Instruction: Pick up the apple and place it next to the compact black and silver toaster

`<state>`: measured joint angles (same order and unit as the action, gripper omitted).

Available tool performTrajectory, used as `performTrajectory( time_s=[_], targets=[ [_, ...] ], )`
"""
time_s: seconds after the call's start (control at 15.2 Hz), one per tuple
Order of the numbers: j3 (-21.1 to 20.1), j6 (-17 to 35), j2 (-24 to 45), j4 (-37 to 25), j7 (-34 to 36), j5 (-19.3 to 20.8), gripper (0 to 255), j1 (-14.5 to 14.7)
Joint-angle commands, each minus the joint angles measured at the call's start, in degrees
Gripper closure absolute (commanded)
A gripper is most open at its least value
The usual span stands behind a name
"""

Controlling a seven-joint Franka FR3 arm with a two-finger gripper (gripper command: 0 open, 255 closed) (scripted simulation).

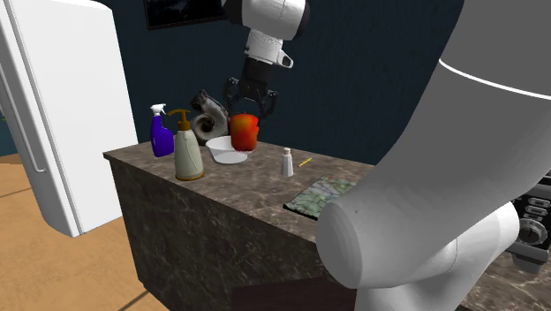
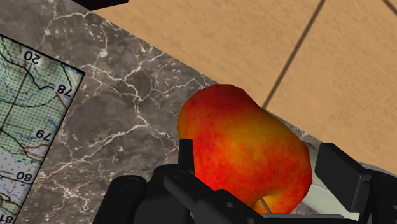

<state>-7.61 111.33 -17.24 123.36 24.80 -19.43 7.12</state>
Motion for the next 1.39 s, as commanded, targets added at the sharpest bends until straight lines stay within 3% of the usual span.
performTrajectory(
  time_s=[0.0, 1.12, 1.32],
  targets=[
    [0.1, -1.5, -0.1, -1.5, 0.4, 0.2, 255, -0.1],
    [0.8, -14.0, 0.9, -15.4, 3.7, 1.4, 255, -0.4],
    [2.2, -15.1, -2.7, -12.3, 1.9, 1.4, 255, -1.0]
  ],
)
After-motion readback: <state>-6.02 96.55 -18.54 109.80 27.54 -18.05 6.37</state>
